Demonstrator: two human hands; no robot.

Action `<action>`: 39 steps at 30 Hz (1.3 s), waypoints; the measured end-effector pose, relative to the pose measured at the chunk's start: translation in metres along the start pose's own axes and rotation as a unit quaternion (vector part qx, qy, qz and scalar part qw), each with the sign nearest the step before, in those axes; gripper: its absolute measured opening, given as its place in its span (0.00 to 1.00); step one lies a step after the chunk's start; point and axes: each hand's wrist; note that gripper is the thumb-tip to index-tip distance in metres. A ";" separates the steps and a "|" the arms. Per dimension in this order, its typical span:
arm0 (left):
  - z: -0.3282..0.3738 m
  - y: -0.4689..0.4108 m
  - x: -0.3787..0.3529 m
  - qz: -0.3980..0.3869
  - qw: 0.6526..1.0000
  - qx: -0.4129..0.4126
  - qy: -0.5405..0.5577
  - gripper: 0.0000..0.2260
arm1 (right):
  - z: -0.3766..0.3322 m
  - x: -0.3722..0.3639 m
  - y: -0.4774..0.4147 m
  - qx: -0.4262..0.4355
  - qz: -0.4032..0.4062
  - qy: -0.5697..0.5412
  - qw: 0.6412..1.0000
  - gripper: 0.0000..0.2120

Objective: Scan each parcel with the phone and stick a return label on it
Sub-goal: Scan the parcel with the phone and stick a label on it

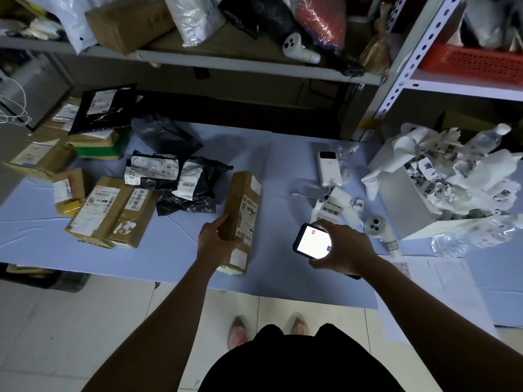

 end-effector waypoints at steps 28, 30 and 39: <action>0.037 0.001 -0.086 -0.022 0.997 0.027 -0.070 0.25 | 0.090 -0.085 -0.013 -0.260 -0.016 -0.058 0.964 0.44; 0.043 0.000 -0.088 0.015 0.993 0.029 -0.114 0.28 | 0.087 -0.081 -0.025 -0.246 -0.008 -0.089 0.965 0.40; 0.095 -0.001 -0.110 -0.020 1.000 -0.010 0.001 0.12 | 0.057 -0.033 -0.103 -0.345 0.096 -0.740 0.569 0.23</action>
Point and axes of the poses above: each hand's wrist, its own y-axis away from the middle knuckle, its own x-axis out of the back of the hand, z = x × y, and after that the axes turned 1 degree about y, right-handed
